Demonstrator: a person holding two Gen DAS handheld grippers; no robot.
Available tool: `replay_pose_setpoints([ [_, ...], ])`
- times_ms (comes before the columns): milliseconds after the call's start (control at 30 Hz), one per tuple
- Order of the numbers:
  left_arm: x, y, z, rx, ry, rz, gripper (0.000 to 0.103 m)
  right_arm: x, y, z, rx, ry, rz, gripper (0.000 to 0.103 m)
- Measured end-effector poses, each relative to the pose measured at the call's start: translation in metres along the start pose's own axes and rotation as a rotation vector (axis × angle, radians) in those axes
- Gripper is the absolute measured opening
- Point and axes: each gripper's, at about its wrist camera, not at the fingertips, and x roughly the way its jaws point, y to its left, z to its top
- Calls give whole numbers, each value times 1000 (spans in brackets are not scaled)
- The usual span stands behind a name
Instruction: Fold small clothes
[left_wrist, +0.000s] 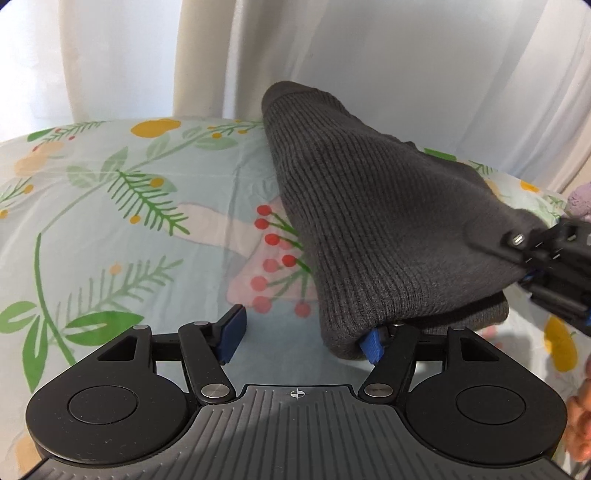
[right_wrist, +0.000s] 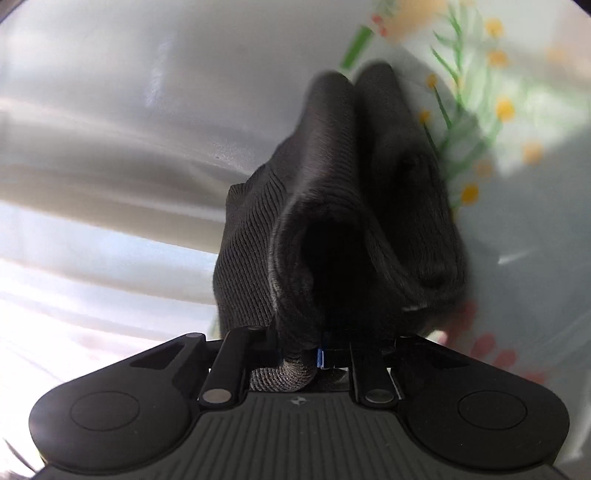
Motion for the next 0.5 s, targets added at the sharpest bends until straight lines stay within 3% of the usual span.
replay_pose_setpoints([
  [33, 0, 1, 0, -4, 2, 7, 70, -9, 12, 1, -77, -40, -4, 13],
  [67, 0, 2, 0, -8, 7, 7, 70, -18, 12, 4, -47, -53, 85, 12],
  [100, 0, 4, 0, -16, 6, 2, 71, -23, 2, 7, 49, -39, 226, 12],
  [133, -1, 5, -1, -23, 8, -1, 72, -24, -6, 9, 92, -29, 291, 12],
  [233, -3, 3, -1, -11, 18, -9, 74, -20, 6, 4, -178, -47, -74, 12],
  [300, -4, 3, -3, 0, 20, 1, 74, -15, 13, -4, -290, -35, -185, 12],
  [367, -6, 5, -3, -10, 15, 7, 74, -16, 30, -13, -414, -55, -237, 12],
  [467, -6, 15, -2, -40, 29, -20, 77, -26, 35, -11, -400, -89, -101, 12],
  [500, -6, 18, -3, -47, 36, -37, 78, -26, 33, -10, -407, -88, -115, 12],
])
